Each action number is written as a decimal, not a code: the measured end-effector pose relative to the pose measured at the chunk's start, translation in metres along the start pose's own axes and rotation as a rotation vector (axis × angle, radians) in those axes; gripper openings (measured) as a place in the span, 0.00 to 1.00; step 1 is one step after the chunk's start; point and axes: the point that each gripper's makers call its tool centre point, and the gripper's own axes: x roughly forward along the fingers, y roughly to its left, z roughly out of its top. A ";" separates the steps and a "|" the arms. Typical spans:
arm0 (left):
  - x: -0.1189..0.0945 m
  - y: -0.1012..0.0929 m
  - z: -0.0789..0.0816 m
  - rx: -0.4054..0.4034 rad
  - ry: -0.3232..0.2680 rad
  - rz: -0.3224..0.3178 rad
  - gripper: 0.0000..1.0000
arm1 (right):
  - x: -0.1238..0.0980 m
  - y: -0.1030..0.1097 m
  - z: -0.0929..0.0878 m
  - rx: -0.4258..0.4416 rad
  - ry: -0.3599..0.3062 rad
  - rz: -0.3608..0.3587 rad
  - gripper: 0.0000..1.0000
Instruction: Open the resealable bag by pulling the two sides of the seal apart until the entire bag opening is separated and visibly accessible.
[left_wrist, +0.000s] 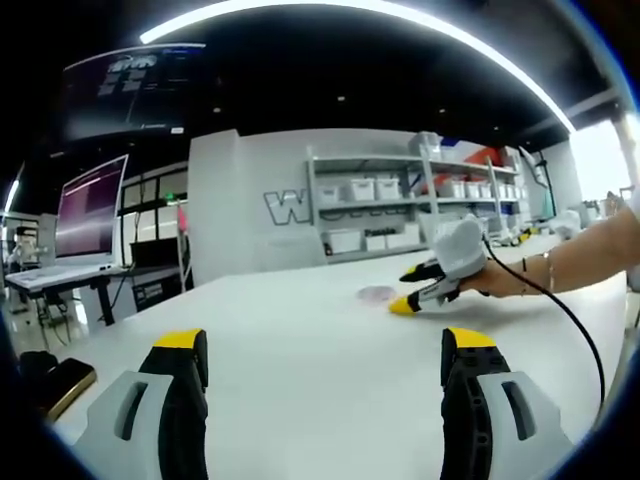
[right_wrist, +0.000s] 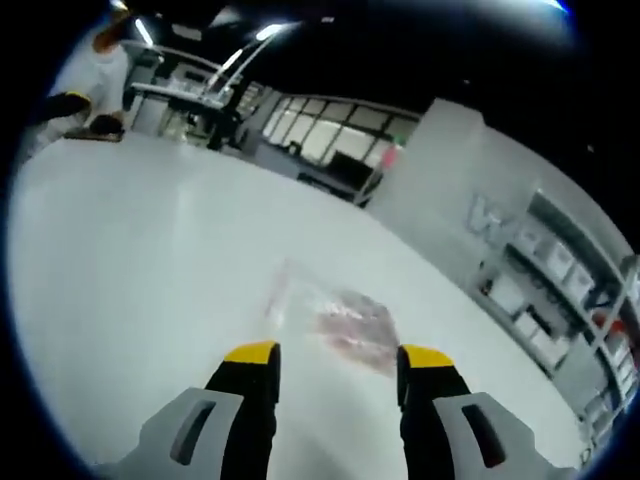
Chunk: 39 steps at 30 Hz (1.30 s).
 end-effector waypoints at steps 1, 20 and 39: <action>0.000 0.000 0.000 0.000 0.000 0.000 0.96 | 0.001 0.000 0.001 -0.002 -0.001 0.001 0.45; 0.001 0.002 0.002 -0.002 -0.004 0.007 0.96 | 0.010 0.002 0.008 -0.068 -0.038 0.000 0.40; 0.000 0.004 0.001 -0.007 -0.004 0.014 0.96 | 0.020 0.026 0.017 -0.151 -0.103 0.098 0.15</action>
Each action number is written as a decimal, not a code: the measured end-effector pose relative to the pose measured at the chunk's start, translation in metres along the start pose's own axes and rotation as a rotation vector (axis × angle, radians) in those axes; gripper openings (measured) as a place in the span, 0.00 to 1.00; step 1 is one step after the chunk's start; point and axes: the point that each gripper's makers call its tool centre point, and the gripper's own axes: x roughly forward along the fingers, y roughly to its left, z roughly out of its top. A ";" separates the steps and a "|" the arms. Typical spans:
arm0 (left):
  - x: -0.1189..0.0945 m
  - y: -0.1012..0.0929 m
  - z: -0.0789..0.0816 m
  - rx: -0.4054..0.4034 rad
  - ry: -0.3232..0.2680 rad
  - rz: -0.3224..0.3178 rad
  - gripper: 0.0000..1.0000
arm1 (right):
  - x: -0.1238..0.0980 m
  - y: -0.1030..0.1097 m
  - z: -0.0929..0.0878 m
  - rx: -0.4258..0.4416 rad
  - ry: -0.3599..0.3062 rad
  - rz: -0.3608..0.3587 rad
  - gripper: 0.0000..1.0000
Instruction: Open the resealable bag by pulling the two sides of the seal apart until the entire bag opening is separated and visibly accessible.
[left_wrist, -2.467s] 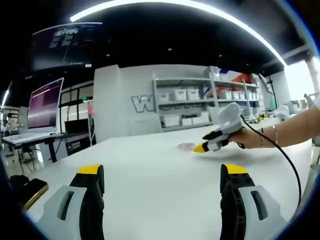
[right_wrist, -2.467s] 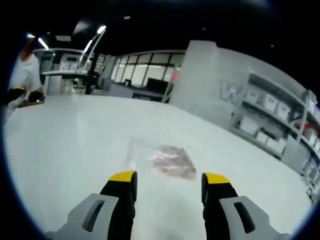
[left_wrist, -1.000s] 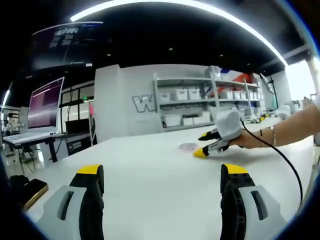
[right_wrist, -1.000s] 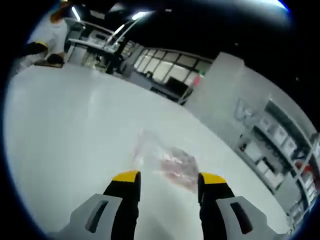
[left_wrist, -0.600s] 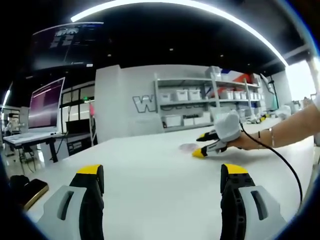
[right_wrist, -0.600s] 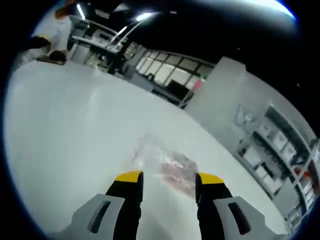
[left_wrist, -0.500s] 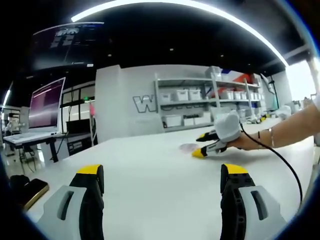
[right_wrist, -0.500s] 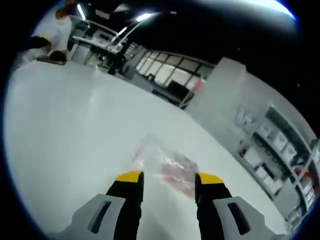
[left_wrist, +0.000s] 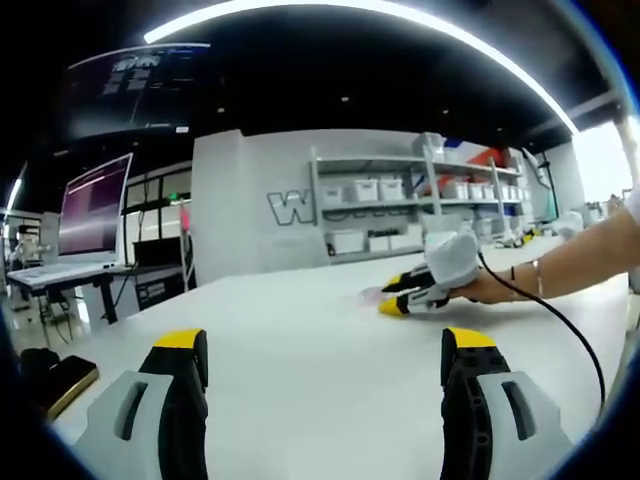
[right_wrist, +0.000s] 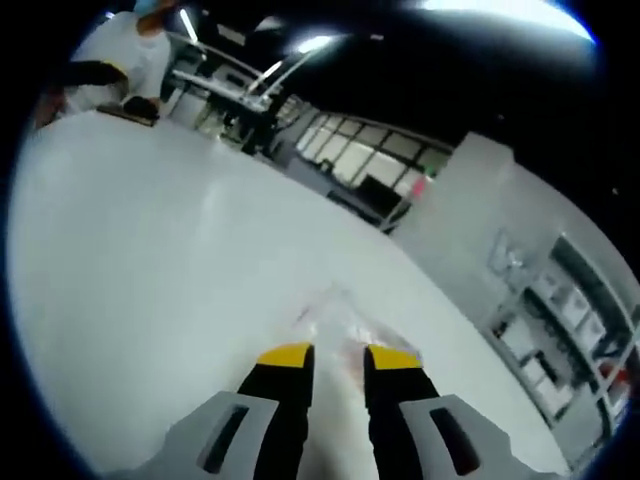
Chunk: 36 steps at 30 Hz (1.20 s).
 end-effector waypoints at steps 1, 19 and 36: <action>0.000 0.000 0.000 0.000 -0.001 0.000 0.96 | 0.001 0.002 0.001 0.004 -0.006 0.007 0.13; -0.001 -0.001 0.003 0.004 -0.006 -0.002 0.96 | -0.003 -0.015 0.018 0.211 -0.092 -0.033 0.00; -0.004 -0.004 0.010 0.006 -0.024 -0.005 0.96 | -0.050 -0.092 0.057 0.480 -0.261 -0.176 0.00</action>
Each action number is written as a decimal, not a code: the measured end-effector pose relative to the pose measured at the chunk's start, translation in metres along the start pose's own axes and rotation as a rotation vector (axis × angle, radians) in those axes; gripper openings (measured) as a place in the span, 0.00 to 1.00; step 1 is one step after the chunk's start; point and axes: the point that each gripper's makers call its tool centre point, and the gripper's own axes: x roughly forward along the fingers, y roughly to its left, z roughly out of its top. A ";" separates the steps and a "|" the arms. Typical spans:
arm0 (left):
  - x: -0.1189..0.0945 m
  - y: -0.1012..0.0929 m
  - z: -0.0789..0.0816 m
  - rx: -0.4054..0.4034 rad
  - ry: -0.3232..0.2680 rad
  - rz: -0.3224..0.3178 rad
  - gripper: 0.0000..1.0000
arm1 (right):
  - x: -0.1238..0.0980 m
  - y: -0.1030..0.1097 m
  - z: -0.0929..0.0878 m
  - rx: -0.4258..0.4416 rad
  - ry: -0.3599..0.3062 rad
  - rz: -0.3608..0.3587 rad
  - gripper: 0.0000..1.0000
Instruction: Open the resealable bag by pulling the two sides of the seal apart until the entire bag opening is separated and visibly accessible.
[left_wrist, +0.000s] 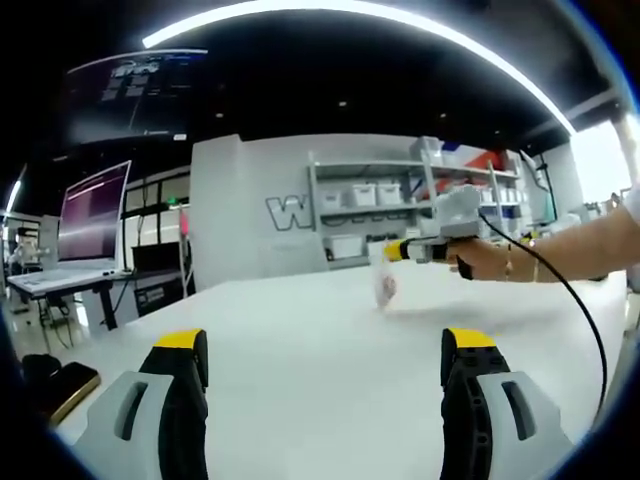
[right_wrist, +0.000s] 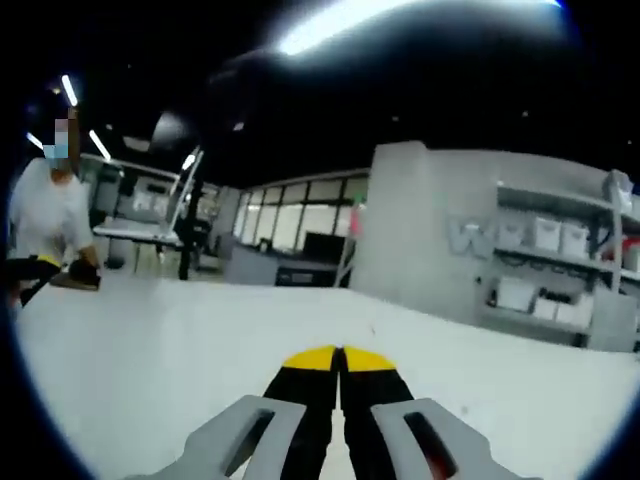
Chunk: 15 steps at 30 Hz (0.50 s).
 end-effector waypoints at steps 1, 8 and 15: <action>-0.001 0.000 0.001 -0.001 -0.002 0.001 0.96 | -0.001 0.000 0.002 0.009 -0.007 0.001 0.00; -0.003 -0.002 0.005 0.003 -0.009 -0.005 0.96 | -0.010 0.000 0.009 0.029 -0.024 -0.007 0.00; -0.007 -0.003 0.010 0.006 -0.017 -0.008 0.96 | -0.026 0.003 0.015 0.035 -0.029 -0.006 0.00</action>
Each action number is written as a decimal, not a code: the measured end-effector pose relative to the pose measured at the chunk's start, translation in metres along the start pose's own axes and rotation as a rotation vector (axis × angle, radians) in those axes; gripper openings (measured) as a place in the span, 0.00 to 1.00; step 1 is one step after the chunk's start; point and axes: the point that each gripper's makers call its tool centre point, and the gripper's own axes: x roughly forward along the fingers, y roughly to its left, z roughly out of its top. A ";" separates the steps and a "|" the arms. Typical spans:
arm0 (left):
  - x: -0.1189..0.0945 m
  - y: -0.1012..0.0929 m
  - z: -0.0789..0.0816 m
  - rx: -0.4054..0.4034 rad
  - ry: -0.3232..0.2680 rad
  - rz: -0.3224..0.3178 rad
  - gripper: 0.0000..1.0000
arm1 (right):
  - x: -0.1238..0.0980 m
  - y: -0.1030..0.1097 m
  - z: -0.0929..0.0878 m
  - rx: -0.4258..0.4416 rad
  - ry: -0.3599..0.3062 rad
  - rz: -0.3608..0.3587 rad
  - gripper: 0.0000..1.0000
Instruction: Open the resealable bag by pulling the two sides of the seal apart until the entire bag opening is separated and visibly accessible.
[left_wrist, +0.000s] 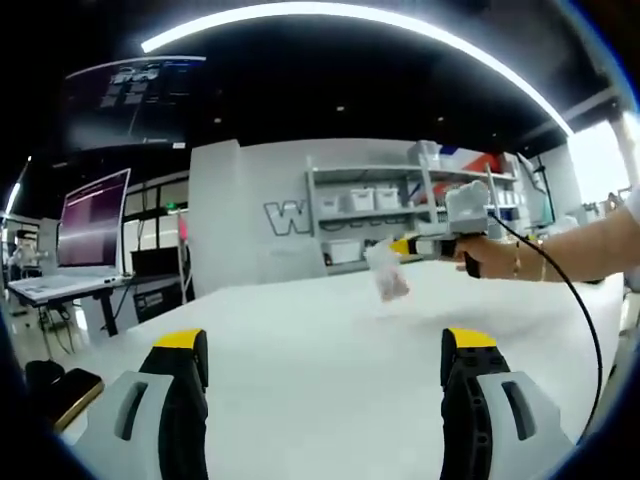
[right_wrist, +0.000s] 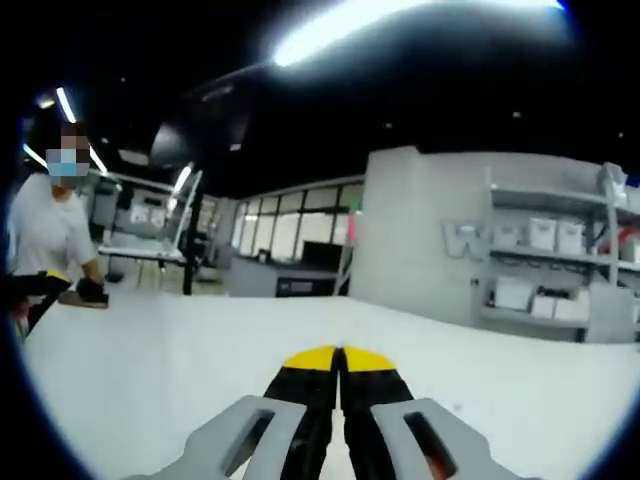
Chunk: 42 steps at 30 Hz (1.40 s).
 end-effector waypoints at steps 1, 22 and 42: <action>0.000 -0.001 0.001 0.000 -0.001 -0.002 0.96 | -0.002 0.002 0.001 -0.003 -0.001 0.003 0.00; -0.007 -0.008 0.003 -0.007 -0.014 -0.014 0.96 | -0.029 0.009 0.003 -0.008 -0.019 0.003 0.00; -0.011 -0.006 0.009 -0.003 -0.022 -0.012 0.96 | -0.034 0.011 0.008 -0.001 -0.023 0.003 0.00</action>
